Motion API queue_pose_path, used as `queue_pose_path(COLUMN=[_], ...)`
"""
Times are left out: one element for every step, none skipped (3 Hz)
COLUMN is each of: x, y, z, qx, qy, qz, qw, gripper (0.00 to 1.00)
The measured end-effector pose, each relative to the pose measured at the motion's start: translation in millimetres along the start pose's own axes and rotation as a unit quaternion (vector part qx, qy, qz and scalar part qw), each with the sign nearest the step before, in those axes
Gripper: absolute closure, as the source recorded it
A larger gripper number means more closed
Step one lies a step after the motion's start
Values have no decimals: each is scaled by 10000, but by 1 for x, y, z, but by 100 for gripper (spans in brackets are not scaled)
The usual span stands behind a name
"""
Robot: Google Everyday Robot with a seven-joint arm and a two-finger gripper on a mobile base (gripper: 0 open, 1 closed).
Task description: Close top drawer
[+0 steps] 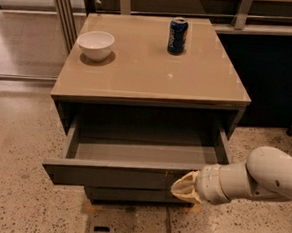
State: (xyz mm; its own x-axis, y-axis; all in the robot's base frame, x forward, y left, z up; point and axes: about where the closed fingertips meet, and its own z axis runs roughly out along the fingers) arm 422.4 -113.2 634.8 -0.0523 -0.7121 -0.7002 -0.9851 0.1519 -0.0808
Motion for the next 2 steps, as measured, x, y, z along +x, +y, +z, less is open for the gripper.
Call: queue_pose_path(x=[-1, -4], y=[-9, -28], z=[-1, -4], qx=[186, 560], qy=[-54, -59], qz=[-150, -461], qw=[9997, 9973], gripper=[100, 100])
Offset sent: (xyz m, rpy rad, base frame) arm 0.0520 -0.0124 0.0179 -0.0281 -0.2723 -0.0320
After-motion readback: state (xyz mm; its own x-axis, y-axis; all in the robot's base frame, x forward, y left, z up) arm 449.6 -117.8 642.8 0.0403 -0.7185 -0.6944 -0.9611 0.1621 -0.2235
